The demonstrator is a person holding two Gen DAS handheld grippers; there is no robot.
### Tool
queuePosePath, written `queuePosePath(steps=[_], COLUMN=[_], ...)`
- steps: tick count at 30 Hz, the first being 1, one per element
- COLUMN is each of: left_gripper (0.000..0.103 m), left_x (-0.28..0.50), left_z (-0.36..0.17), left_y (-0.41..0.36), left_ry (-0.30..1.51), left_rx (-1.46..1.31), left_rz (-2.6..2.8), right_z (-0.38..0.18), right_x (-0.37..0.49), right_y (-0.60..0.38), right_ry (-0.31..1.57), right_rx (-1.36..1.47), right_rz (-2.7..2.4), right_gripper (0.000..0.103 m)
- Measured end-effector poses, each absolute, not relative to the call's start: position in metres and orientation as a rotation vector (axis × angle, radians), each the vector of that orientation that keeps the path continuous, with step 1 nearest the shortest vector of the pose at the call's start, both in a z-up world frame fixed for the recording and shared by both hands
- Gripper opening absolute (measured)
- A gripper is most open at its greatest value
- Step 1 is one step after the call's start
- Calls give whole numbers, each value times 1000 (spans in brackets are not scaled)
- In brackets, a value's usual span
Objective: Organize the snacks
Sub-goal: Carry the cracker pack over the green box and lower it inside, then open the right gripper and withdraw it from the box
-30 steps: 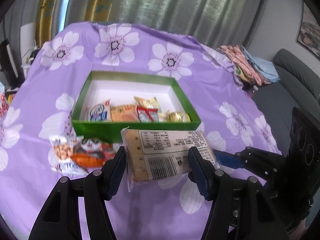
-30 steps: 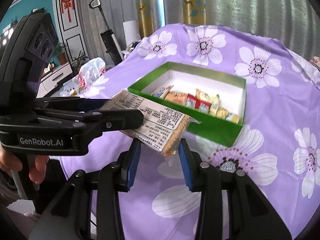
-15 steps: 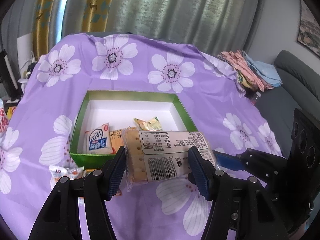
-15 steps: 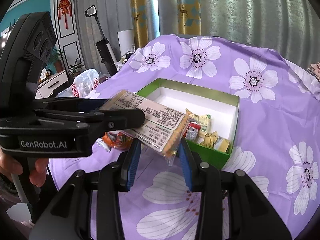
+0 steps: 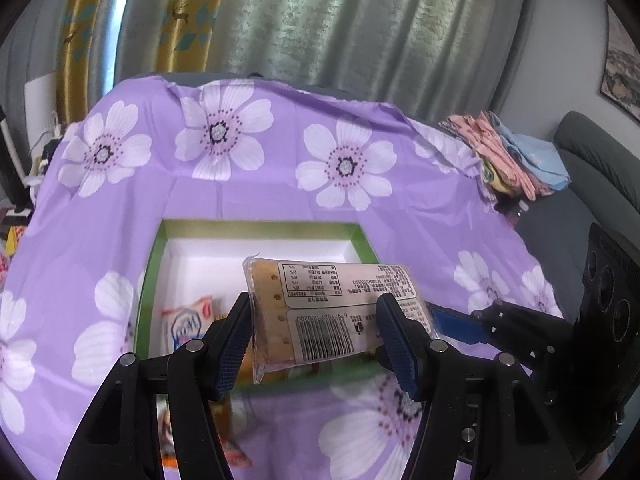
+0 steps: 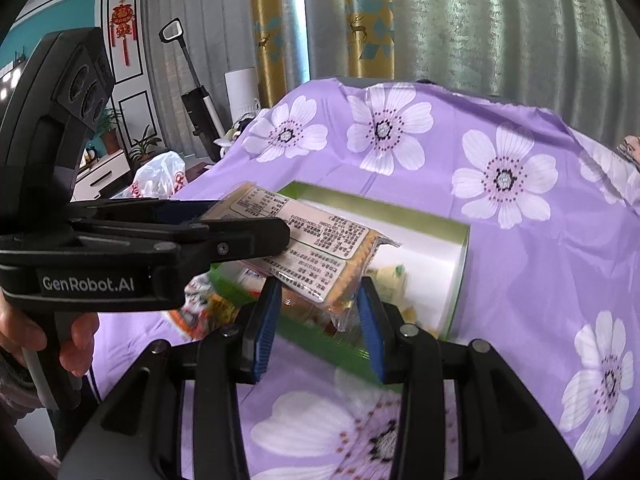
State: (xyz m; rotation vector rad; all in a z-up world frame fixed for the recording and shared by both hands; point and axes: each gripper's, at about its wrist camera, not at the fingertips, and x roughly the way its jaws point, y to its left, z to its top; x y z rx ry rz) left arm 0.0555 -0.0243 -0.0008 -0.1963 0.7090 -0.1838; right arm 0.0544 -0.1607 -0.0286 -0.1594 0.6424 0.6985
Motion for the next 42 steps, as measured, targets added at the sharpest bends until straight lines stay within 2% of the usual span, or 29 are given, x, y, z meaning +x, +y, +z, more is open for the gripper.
queuePosePath(steps=[22, 42], left_gripper=[62, 62], left_x=[111, 124], left_z=[-66, -87], left_y=[-5, -3], left_ry=[883, 961], left_rx=[-260, -276], left_rz=[-165, -157], right_z=[-85, -105], right_x=[117, 130], right_y=[-143, -136], right_ry=[820, 905], right_rx=[-147, -162], right_rz=[707, 692], right_gripper=[40, 43])
